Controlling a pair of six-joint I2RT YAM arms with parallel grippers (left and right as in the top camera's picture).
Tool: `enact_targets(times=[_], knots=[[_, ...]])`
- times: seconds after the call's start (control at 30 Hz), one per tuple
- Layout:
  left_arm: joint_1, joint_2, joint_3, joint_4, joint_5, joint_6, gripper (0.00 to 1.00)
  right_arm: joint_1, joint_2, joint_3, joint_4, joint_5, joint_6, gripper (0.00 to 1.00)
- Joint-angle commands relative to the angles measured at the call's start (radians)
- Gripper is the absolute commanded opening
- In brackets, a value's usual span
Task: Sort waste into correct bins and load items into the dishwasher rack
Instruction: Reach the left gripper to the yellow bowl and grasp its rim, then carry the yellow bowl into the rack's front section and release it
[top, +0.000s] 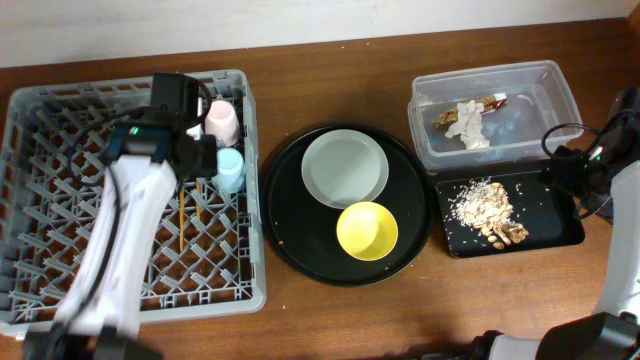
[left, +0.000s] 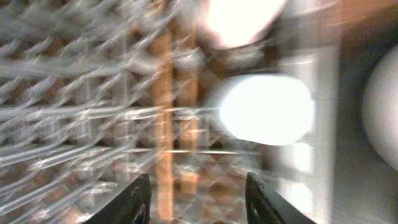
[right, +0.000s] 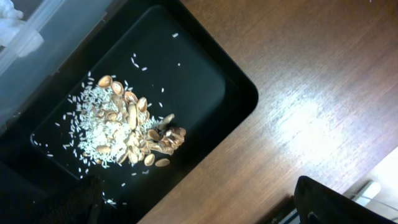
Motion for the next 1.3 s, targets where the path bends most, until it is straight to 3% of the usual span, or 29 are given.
enact_targets(times=[0.0, 0.13, 0.33, 0.43, 0.53, 0.8, 1.0, 1.07, 1.13, 1.27], knots=[[-0.101, -0.101, 0.024, -0.024, 0.344, -0.016, 0.47, -0.002, -0.006, 0.010, 0.000, 0.012, 0.005, 0.99], [-0.346, -0.075, -0.006, -0.028, 0.343, -0.016, 0.40, -0.002, -0.006, 0.010, 0.000, 0.012, 0.005, 0.99], [-0.731, 0.121, -0.012, 0.127, 0.332, -0.016, 0.37, -0.002, -0.006, 0.010, 0.000, 0.012, 0.005, 0.99], [-0.829, 0.240, -0.012, 0.206, 0.168, -0.016, 0.37, -0.002, -0.006, 0.010, 0.000, 0.012, 0.005, 0.99], [-0.862, 0.322, -0.012, 0.243, 0.099, -0.016, 0.27, -0.002, -0.006, 0.010, 0.000, 0.013, 0.005, 0.99], [-0.862, 0.452, -0.012, 0.249, 0.100, -0.016, 0.09, -0.002, -0.006, 0.010, 0.000, 0.012, 0.005, 0.99], [-0.862, 0.453, -0.012, 0.214, 0.100, -0.035, 0.08, -0.002, -0.006, 0.010, 0.000, 0.012, 0.005, 0.99], [-0.862, 0.453, -0.012, 0.185, 0.100, -0.039, 0.01, -0.002, -0.006, 0.010, 0.000, 0.012, 0.005, 0.99], [-0.862, 0.453, -0.010, 0.179, 0.099, -0.040, 0.01, -0.002, -0.006, 0.010, 0.000, 0.012, 0.005, 0.99], [-0.837, 0.431, 0.093, 0.086, 0.073, -0.039, 0.01, -0.002, -0.006, 0.010, 0.000, 0.012, 0.005, 0.99]])
